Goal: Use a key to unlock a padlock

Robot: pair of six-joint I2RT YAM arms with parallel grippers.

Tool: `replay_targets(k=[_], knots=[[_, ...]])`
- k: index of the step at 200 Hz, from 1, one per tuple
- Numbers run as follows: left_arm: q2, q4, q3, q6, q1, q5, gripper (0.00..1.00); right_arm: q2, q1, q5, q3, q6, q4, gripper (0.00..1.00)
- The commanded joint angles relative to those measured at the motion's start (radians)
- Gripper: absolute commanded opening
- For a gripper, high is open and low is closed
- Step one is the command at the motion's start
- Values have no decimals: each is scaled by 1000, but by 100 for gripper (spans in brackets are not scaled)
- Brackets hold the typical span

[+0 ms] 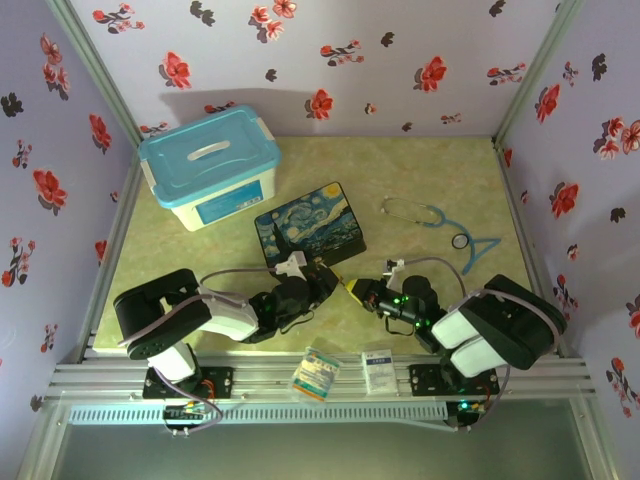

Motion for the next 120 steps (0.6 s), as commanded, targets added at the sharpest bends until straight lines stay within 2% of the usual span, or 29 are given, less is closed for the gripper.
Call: replay_targets(k=[1, 58, 94, 120], knots=[[-20, 50, 10, -18, 6, -3, 0, -11, 7, 6, 15, -20, -20, 0], [-18, 46, 12, -14, 6, -7, 0, -23, 7, 8, -6, -14, 15, 0], [-17, 47, 11, -14, 6, -7, 0, -94, 7, 17, -11, -33, -65, 0], [-19, 50, 14, -16, 6, -4, 0, -160, 7, 21, 18, -68, -192, 0]])
